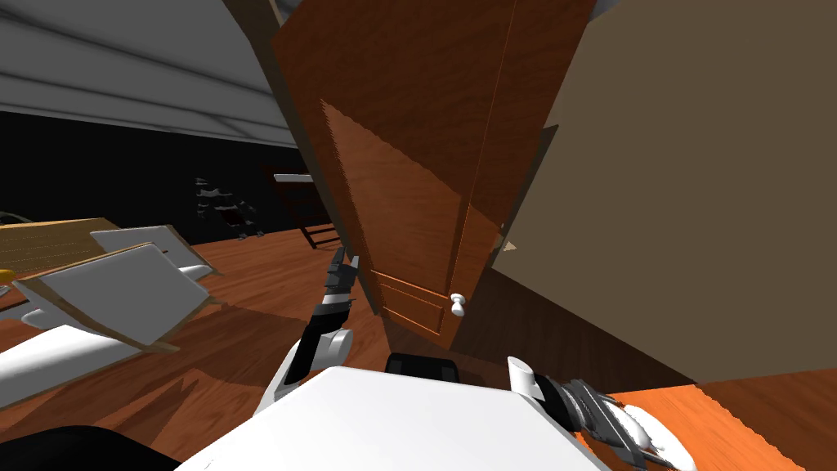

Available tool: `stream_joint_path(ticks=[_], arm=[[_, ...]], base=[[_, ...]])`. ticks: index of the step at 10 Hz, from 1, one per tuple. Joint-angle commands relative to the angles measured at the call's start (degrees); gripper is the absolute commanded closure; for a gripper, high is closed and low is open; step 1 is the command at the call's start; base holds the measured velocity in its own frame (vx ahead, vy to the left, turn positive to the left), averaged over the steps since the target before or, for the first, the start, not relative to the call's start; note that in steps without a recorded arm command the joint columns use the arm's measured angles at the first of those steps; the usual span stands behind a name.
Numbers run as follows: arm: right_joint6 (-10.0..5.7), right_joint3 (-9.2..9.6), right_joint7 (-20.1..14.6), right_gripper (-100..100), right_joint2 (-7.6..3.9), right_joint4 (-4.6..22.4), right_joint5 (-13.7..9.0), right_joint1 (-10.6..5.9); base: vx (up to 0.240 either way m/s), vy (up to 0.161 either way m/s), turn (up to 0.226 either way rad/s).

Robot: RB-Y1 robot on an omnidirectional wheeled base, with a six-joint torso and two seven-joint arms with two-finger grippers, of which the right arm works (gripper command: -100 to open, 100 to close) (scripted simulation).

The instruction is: Push the door open

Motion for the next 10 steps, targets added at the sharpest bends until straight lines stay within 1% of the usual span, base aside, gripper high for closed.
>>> stream_joint_path(ticks=[1,2,5,7,8,9,10], arm=[[0.00,0.00,0.0,100,0.00,0.0,0.0,0.00],[-1.57,-1.88,0.7,100,-0.70,0.2,-1.6,-0.07],[-3.94,-4.65,1.3,100,-1.39,0.6,-4.0,-0.27],[-5.65,-6.64,1.8,100,-1.56,1.0,-5.7,-0.41],[-5.65,-6.64,1.8,100,-1.56,1.0,-5.7,-0.41],[-5.65,-6.64,1.8,100,-1.56,1.0,-5.7,-0.41],[-7.19,-8.43,2.2,100,-1.50,1.3,-7.2,-0.55]], base=[[0.022,-0.051,0.017],[-0.012,-0.118,0.156],[-0.014,-0.211,0.143],[-0.041,-0.212,0.131],[0.002,-0.150,0.039],[0.015,-0.065,-0.018],[-0.016,-0.118,0.150]])
